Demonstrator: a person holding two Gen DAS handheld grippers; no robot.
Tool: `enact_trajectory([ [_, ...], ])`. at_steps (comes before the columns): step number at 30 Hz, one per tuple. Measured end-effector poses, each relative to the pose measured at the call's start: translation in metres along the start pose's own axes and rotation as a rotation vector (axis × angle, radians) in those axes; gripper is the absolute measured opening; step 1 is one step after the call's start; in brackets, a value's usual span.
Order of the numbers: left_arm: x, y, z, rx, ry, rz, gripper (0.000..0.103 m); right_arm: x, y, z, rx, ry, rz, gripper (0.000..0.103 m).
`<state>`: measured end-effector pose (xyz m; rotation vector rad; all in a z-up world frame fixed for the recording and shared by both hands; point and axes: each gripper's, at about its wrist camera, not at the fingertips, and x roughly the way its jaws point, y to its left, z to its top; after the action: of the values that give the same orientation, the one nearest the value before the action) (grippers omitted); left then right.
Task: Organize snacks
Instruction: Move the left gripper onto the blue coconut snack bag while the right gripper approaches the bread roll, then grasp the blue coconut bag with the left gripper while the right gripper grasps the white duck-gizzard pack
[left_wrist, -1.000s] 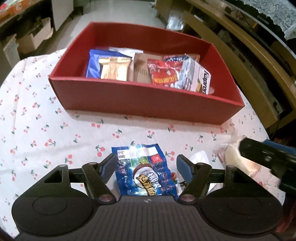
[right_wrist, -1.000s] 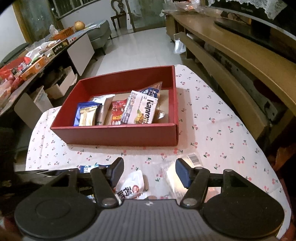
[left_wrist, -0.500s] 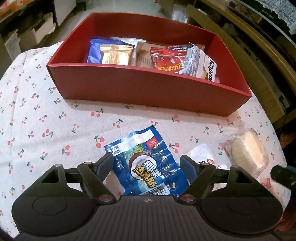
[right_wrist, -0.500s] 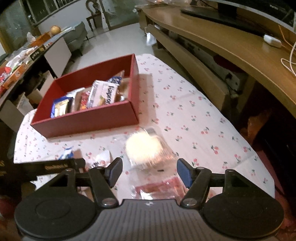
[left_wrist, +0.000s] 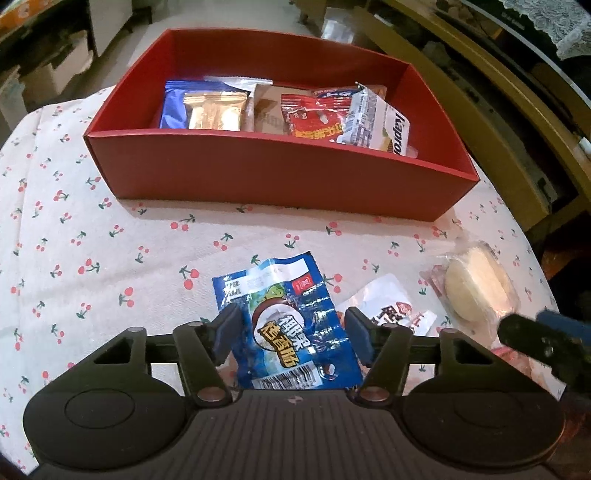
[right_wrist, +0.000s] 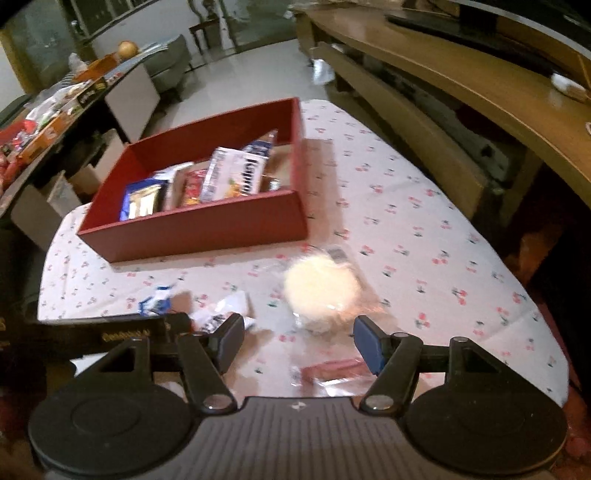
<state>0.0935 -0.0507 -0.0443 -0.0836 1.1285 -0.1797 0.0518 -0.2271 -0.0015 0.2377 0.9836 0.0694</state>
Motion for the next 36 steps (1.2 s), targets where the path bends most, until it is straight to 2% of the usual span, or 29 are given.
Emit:
enact_trajectory([
  [2,-0.001,0.0,-0.001,0.002,0.008,-0.011,0.066,0.001,0.003,0.002,-0.007,-0.001,0.01,0.073],
  [4,-0.002,0.002,-0.002,-0.006,0.013,-0.026,0.069,0.003,0.005,0.003,-0.017,0.004,0.011,0.073],
  [6,-0.004,0.006,-0.003,-0.027,0.016,-0.036,0.079,0.003,0.006,0.004,-0.023,0.005,0.016,0.073],
  [10,-0.001,0.01,-0.002,-0.046,0.024,-0.029,0.083,0.002,0.005,0.005,-0.021,-0.002,0.028,0.073],
  [13,0.005,0.003,-0.004,-0.02,0.026,-0.009,0.086,0.001,0.005,0.005,-0.022,-0.003,0.034,0.073],
  [16,0.006,-0.005,-0.005,0.026,0.019,0.019,0.081,0.003,0.006,0.005,-0.03,0.002,0.036,0.073],
  [17,0.005,-0.006,-0.006,0.04,0.016,0.034,0.075,0.004,0.007,0.005,-0.034,0.005,0.036,0.073],
  [24,-0.006,0.008,-0.007,0.009,0.012,0.025,0.074,0.007,0.015,0.007,-0.052,0.008,0.048,0.073],
  [28,-0.018,0.018,-0.005,-0.02,-0.012,0.019,0.075,0.019,0.029,0.01,-0.066,0.042,0.07,0.073],
  [36,-0.028,0.037,-0.002,-0.07,-0.026,0.014,0.075,0.023,0.043,0.006,0.019,0.097,0.162,0.073],
])
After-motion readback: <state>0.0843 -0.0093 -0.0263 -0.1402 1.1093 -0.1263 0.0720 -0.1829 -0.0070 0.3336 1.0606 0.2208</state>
